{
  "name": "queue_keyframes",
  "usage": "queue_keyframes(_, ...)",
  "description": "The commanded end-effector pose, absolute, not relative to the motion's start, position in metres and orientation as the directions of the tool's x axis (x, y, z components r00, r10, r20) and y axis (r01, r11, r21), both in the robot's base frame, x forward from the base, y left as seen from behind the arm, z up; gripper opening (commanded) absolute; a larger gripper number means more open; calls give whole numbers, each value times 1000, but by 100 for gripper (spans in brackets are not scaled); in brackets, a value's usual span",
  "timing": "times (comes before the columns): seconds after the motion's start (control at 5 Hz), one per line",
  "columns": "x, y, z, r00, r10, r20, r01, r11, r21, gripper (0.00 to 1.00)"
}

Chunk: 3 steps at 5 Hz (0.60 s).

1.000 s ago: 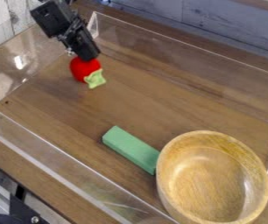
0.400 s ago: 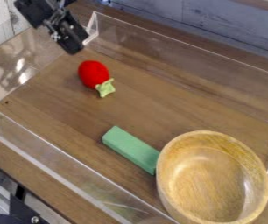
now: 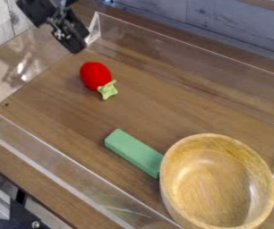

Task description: Move the red object to the left side of the table

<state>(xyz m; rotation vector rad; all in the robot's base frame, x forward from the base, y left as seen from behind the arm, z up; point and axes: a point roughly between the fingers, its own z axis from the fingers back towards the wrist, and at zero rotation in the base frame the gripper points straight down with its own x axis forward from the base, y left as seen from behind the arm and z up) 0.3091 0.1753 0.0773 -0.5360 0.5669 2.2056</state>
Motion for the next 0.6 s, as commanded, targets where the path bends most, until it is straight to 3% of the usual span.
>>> queue_keyframes(0.0,321,175,92,-584,604,-542,-779,-604,166,100)
queue_keyframes(0.4,323,164,92,-590,593,-549,-777,-602,184,100)
